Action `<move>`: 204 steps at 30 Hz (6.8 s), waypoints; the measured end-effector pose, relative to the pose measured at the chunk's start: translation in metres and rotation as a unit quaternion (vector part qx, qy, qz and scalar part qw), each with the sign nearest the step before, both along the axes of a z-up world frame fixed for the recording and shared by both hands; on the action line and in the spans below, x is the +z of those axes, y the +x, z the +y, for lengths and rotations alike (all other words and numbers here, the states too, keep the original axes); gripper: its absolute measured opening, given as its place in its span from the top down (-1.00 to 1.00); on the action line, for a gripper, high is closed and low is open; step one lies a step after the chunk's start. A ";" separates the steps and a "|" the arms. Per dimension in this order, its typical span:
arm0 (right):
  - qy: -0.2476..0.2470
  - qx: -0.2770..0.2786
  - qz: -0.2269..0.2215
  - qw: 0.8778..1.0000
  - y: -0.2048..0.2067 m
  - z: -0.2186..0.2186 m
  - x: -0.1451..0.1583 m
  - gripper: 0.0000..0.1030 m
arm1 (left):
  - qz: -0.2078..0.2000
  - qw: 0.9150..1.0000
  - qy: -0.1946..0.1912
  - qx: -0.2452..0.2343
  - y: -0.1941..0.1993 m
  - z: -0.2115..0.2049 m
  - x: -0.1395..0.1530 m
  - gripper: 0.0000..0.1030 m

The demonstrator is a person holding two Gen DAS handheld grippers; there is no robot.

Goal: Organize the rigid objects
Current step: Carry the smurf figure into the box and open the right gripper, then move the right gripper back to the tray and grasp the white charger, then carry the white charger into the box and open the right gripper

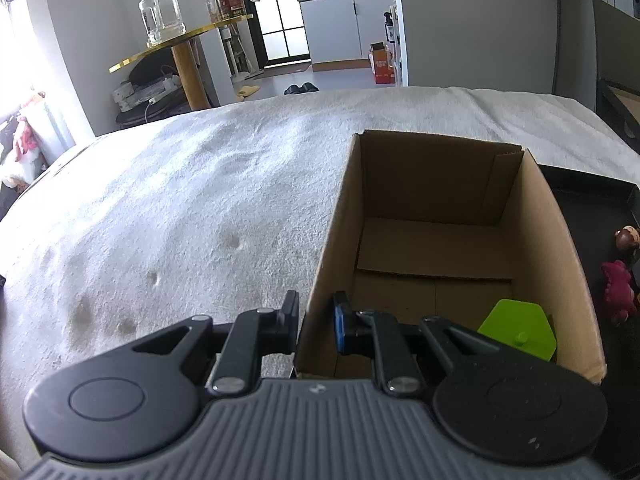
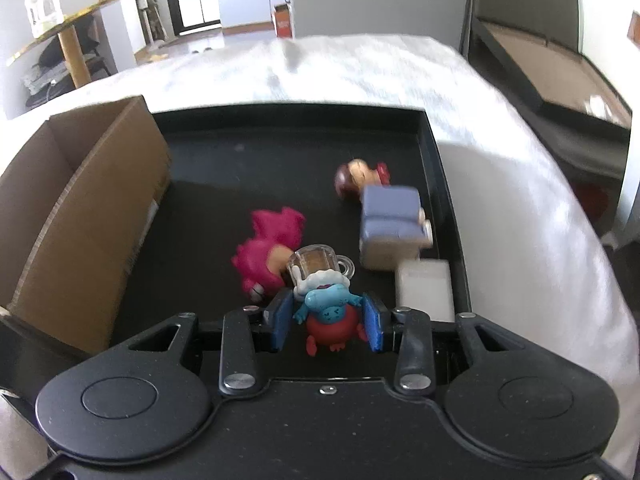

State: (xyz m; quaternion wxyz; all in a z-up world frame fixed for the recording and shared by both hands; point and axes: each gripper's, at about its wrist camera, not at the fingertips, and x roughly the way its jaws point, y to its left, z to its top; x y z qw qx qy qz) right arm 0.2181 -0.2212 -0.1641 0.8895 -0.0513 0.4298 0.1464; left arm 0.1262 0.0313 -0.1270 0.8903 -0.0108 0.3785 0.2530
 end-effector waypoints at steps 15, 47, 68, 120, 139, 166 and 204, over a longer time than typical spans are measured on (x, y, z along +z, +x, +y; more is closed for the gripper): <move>0.013 0.036 -0.020 0.999 -0.010 0.034 0.025 0.28 | -0.016 1.000 -0.013 -0.003 -0.005 0.004 0.001 0.70; 0.033 0.135 -0.071 0.988 -0.020 0.121 0.065 0.28 | -0.034 0.998 -0.046 -0.021 -0.011 0.016 0.003 0.76; 0.040 0.123 -0.052 0.990 -0.020 0.114 0.056 0.21 | -0.016 0.999 -0.042 -0.012 -0.005 0.013 0.005 0.53; -0.019 -0.021 0.012 1.000 0.017 -0.036 -0.020 -0.03 | 0.011 0.999 0.036 -0.039 0.027 -0.047 0.012 -0.86; -0.024 -0.019 0.018 0.999 0.020 -0.025 -0.020 0.30 | 0.007 0.999 0.031 -0.028 0.027 -0.042 0.012 -0.86; 0.033 0.068 -0.054 0.996 -0.006 0.053 0.045 0.29 | -0.011 1.000 -0.012 -0.005 0.003 -0.007 0.010 0.23; 0.002 0.144 -0.087 0.986 -0.039 0.147 0.053 0.25 | -0.040 0.997 -0.069 -0.013 -0.017 0.025 0.005 0.76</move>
